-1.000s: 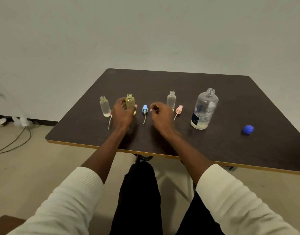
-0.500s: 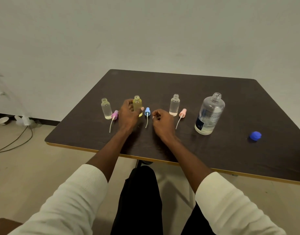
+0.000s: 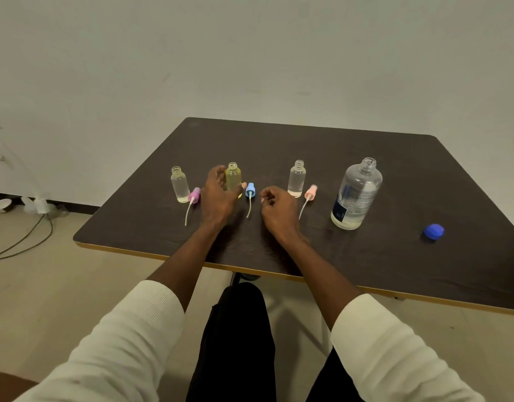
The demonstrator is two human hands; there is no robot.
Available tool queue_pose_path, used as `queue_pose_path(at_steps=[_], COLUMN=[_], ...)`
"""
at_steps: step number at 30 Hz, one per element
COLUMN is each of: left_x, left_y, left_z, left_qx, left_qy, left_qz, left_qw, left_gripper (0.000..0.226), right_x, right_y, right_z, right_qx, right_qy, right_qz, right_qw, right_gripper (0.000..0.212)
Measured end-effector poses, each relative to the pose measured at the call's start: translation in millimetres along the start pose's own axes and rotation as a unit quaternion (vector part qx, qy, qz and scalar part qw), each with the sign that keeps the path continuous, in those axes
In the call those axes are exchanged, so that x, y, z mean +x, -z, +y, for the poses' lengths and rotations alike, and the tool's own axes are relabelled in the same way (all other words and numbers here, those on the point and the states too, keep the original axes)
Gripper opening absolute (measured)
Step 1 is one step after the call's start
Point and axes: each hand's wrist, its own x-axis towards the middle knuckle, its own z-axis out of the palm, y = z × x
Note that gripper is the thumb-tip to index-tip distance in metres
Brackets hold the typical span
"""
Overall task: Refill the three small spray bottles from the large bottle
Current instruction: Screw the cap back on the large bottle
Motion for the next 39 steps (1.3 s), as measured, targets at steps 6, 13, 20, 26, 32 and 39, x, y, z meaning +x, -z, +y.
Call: queue_pose_path(at_steps=[6, 13, 20, 26, 32, 39], left_x=[-15.7, -67.5, -133.6, -134.9, -129.7, -128.6], left_y=[0.8, -18.4, -104.6, -162.5, -184.2, -188.0], left_z=[16.0, 34.9, 74.8, 87.7, 95.3, 96.7], left_qx=[0.019, 0.034, -0.094, -0.081, -0.111, -0.101], left_qy=[-0.049, -0.26, -0.202, -0.094, -0.071, -0.085], left_qz=[0.067, 0.159, 0.026, -0.103, -0.121, -0.147], left_qw=[0.996, 0.952, 0.975, 0.987, 0.984, 0.98], left_gripper=[0.07, 0.037, 0.053, 0.105, 0.093, 0.079], right_x=[-2.5, -35.7, -71.1, -67.0, -52.7, -52.2], right_y=[2.1, 37.7, 131.7, 208.7, 225.6, 221.2], right_z=[-1.7, -1.1, 24.4, 76.9, 114.0, 121.9], right_qx=[0.016, 0.057, 0.039, -0.072, -0.193, -0.239], right_qy=[0.005, 0.104, 0.158, -0.031, -0.158, -0.152], right_qz=[0.021, 0.123, 0.29, 0.302, 0.193, 0.151], right_qw=[1.0, 0.985, 0.943, 0.95, 0.949, 0.947], right_gripper=[0.018, 0.013, 0.009, 0.02, 0.053, 0.017])
